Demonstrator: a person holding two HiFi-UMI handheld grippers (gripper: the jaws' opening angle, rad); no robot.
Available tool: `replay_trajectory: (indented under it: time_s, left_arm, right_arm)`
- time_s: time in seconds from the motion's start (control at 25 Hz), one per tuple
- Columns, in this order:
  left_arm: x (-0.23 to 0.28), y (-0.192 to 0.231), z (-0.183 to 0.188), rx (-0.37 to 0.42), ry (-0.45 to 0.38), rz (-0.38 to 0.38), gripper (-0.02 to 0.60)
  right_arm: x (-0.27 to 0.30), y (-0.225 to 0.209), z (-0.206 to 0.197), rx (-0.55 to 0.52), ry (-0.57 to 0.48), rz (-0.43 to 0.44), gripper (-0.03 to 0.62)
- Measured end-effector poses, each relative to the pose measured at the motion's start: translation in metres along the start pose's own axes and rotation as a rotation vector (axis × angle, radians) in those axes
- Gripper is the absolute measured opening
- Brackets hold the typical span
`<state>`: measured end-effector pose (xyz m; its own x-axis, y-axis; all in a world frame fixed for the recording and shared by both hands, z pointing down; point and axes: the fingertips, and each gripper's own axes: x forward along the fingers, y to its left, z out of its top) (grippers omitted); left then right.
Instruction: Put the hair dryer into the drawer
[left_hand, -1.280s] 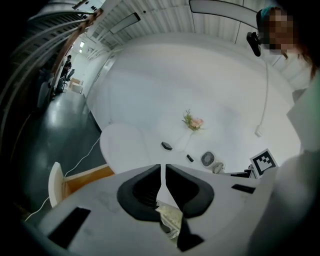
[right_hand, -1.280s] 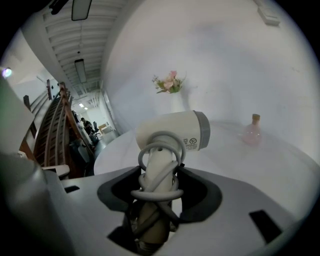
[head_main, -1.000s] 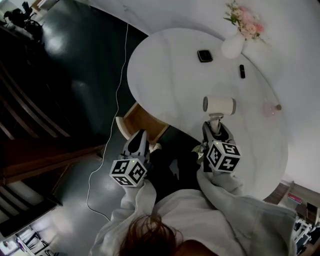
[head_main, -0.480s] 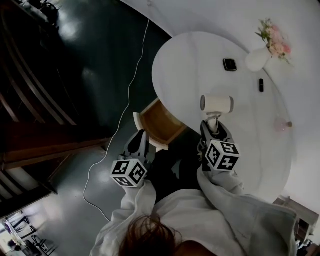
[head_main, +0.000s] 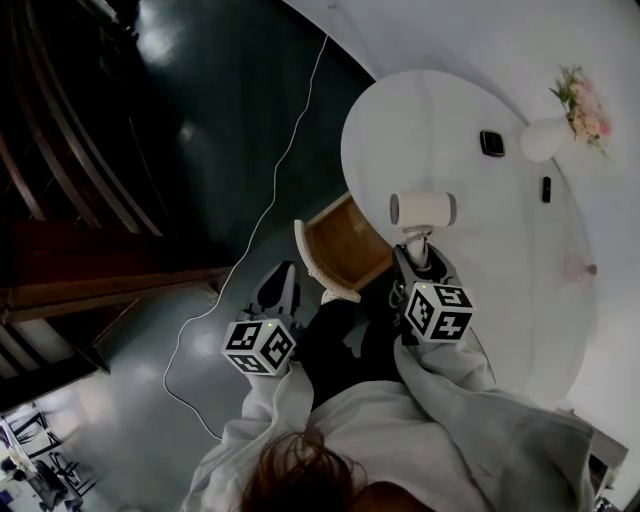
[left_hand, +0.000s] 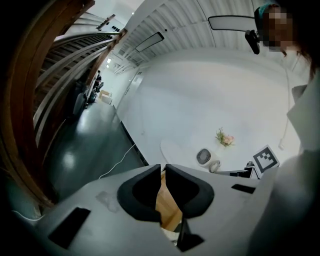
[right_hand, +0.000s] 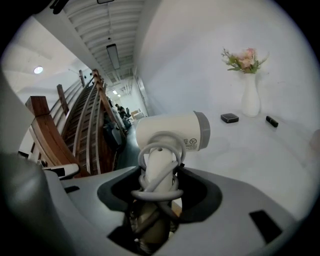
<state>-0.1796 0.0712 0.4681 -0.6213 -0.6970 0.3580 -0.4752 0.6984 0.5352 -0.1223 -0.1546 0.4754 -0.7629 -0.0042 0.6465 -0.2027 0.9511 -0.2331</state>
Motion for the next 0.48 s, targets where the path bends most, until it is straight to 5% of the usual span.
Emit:
replay_trajectory:
  time_s: [0.48]
  left_arm:
    - [-0.003,0.020,-0.013,-0.063,0.000,-0.018,0.037]
  right_arm:
    - [0.008,0.057,-0.028,-0.125,0.120,0.149,0.275]
